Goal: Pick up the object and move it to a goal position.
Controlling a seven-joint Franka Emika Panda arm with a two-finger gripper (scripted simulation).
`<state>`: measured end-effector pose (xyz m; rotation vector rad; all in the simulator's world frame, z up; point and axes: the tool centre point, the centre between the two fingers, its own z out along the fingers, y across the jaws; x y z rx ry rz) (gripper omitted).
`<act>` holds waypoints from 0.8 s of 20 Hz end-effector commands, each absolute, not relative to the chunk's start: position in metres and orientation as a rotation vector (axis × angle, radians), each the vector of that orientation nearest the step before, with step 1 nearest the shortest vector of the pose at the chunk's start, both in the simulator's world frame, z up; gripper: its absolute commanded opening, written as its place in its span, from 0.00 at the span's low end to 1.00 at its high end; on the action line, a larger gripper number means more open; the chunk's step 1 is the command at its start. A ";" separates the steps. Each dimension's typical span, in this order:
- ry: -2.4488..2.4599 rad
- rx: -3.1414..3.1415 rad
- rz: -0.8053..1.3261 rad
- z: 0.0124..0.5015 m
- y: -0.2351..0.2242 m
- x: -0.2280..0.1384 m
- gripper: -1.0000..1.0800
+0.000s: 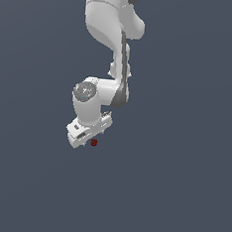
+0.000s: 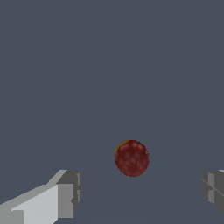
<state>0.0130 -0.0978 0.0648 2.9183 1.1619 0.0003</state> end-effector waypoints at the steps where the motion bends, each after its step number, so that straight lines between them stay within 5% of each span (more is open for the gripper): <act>1: 1.163 2.918 -0.001 0.059 -0.098 0.013 0.96; 14: 1.169 2.916 0.000 0.017 -0.098 0.013 0.96; 15: 1.169 2.916 0.000 0.017 -0.098 0.013 0.00; 16: 1.169 2.916 0.000 0.017 -0.098 0.013 0.00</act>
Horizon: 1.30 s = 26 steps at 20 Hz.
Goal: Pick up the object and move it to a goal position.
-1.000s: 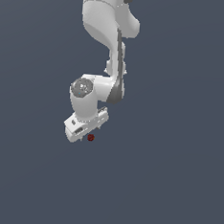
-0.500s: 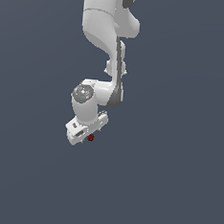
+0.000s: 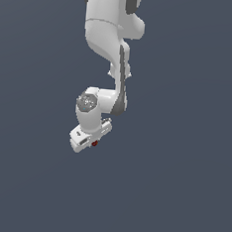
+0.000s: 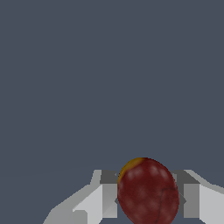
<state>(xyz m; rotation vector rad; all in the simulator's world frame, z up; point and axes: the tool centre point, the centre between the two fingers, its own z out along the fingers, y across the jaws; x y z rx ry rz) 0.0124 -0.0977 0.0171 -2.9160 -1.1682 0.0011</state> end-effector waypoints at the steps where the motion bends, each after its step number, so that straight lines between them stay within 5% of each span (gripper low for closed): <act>1: -1.169 -2.916 0.000 0.017 -0.098 0.013 0.00; 15: -1.169 -2.916 0.000 0.027 -0.091 0.013 0.00; 26: -1.169 -2.917 0.000 0.098 -0.038 0.013 0.00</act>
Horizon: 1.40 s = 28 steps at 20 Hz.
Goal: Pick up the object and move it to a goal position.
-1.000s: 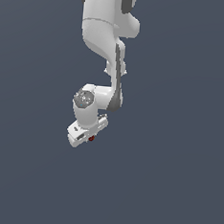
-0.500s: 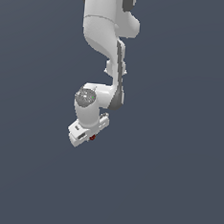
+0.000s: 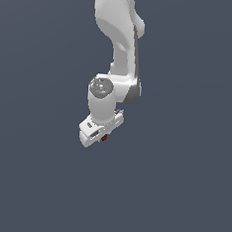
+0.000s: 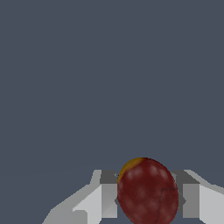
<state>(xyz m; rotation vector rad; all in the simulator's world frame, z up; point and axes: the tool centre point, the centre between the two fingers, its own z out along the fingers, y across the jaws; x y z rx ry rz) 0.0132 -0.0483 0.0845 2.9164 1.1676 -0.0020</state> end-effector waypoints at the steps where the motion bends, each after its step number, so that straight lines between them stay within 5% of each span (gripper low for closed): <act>1: 1.169 2.915 -0.001 0.108 -0.031 0.013 0.00; 28: 1.168 2.915 -0.001 0.373 0.161 0.024 0.00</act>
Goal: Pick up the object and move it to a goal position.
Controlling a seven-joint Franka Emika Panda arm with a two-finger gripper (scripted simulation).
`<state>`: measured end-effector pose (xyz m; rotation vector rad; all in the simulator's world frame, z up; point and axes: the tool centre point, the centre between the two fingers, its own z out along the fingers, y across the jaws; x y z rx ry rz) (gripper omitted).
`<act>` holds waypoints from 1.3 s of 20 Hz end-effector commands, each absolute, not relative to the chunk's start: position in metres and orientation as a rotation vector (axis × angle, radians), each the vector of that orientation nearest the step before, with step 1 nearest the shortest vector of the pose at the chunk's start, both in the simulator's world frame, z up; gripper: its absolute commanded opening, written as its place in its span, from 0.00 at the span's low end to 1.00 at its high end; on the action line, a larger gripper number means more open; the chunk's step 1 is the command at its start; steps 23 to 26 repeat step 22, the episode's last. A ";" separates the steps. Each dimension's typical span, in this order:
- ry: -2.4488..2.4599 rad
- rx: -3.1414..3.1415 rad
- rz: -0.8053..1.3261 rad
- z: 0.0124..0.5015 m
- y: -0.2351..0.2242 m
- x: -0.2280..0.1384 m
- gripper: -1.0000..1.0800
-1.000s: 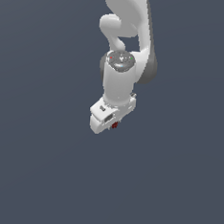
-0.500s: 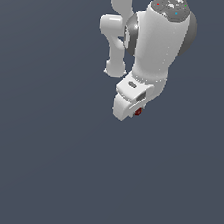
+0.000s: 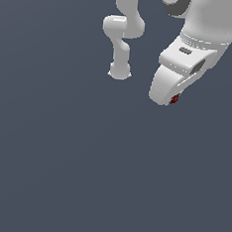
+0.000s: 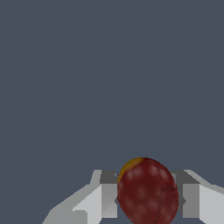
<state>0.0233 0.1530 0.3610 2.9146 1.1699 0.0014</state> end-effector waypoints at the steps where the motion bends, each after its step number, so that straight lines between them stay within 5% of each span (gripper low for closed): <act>1: 1.168 2.915 -0.001 0.380 0.167 0.024 0.00; 26: 1.168 2.916 0.000 0.439 0.210 0.032 0.00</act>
